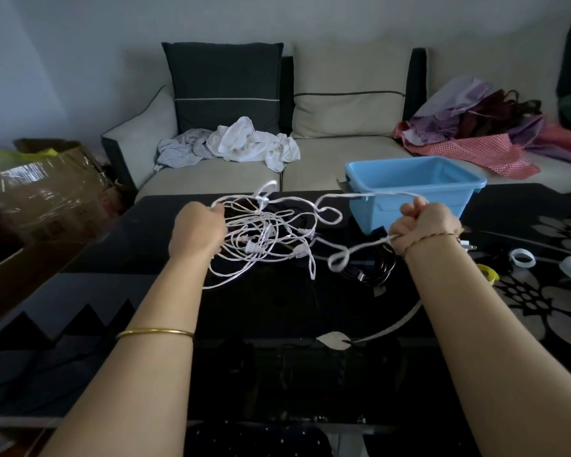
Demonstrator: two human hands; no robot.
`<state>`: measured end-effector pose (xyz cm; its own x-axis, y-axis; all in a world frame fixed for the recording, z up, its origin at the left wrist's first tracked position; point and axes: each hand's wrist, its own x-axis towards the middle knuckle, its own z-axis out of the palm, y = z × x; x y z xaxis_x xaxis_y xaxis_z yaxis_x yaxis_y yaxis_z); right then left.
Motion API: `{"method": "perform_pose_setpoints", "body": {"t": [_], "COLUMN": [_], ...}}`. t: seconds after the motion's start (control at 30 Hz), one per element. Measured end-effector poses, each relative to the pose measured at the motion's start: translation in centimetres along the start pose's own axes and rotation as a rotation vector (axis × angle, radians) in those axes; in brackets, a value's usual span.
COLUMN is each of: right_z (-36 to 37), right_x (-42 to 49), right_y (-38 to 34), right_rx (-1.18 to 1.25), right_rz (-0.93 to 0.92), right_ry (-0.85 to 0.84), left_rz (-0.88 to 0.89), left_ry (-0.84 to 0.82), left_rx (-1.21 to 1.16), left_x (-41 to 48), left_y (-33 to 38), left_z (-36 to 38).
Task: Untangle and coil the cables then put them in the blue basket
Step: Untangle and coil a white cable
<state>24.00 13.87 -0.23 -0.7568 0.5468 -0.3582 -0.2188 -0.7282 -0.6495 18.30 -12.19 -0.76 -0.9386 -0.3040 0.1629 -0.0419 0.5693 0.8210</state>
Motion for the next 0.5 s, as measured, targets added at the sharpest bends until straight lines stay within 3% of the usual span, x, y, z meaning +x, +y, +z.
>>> {"method": "perform_pose_setpoints", "body": {"t": [0.17, 0.23, 0.37, 0.43, 0.5], "right_z": [1.7, 1.5, 1.6, 2.2, 2.9], "right_x": [-1.3, -1.6, -2.6, -3.4, -3.7], "right_y": [3.1, 4.3, 5.3, 5.3, 5.8], "right_rx": [-1.29, -1.591, -1.79, -1.657, -1.376], "right_rz": [-0.212, -0.299, -0.602, -0.805, -0.843], "right_ry": [-0.317, -0.378, -0.455, -0.585, -0.799], "left_rz": [-0.006, -0.029, -0.065, -0.076, -0.111], "left_ry": [-0.203, -0.288, -0.433, -0.496, -0.563], "left_rx": [-0.129, -0.164, -0.191, -0.216, -0.29], "left_x": [-1.7, -2.5, -3.8, -4.2, -4.5], "left_y": [2.7, 3.7, 4.7, 5.0, 5.3], "left_z": [0.3, 0.3, 0.1, -0.2, -0.5]}}
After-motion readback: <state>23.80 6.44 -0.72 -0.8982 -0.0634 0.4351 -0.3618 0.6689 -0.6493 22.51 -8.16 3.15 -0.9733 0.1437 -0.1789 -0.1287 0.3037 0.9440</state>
